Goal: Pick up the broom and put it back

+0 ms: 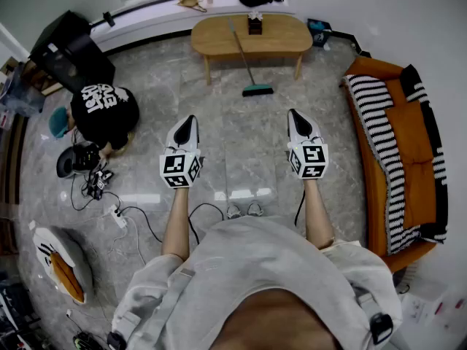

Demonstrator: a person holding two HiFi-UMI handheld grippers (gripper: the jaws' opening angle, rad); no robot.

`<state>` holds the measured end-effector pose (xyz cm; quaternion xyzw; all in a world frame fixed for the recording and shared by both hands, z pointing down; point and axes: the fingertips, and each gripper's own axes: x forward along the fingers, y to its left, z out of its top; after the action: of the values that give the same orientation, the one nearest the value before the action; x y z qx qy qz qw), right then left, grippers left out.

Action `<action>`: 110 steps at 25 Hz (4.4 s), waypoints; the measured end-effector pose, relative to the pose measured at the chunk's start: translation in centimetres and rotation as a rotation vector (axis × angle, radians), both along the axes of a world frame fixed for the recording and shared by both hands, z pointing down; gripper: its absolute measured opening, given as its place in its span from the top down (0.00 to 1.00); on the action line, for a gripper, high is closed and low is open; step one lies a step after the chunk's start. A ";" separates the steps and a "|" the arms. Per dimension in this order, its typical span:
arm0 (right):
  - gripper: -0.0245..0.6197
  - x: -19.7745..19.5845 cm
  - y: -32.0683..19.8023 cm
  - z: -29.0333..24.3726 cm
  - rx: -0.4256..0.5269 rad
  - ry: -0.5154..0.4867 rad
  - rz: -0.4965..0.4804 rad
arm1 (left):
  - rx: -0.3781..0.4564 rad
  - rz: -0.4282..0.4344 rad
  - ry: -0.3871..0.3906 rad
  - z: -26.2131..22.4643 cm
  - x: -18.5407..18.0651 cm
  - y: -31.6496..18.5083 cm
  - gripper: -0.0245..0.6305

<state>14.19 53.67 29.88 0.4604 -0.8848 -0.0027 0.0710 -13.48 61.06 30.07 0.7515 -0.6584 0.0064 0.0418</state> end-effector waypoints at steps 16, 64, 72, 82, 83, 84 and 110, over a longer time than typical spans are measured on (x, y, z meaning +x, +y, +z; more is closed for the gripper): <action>0.96 2.3 -0.9 1.3 -0.046 -0.033 -0.016 | -0.008 0.002 -0.004 0.1 3.0 -0.7 0.96; 0.96 -10.9 -33.7 3.0 -0.033 0.024 -0.015 | -0.033 0.043 0.016 2.4 -8.8 -34.8 0.96; 0.96 -13.6 -39.2 3.6 -0.029 0.026 0.018 | -0.031 0.079 0.011 2.6 -11.4 -41.3 0.96; 0.96 -14.4 -42.6 5.2 -0.047 0.037 0.016 | -0.057 0.062 0.033 4.4 -13.1 -44.8 0.96; 0.96 -14.3 -43.2 5.4 -0.050 0.036 0.014 | -0.060 0.060 0.032 4.6 -13.1 -45.4 0.96; 0.96 -14.3 -43.9 5.6 -0.053 0.035 0.013 | -0.063 0.059 0.031 4.8 -13.0 -46.1 0.96; 0.96 -15.4 -71.3 2.9 -0.015 0.006 -0.099 | -0.028 -0.042 0.000 1.2 -13.3 -70.9 0.96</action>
<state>-1.18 -17.59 32.78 0.4157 -0.9062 -0.0010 0.0771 -26.74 -9.80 31.28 0.7368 -0.6739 0.0149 0.0524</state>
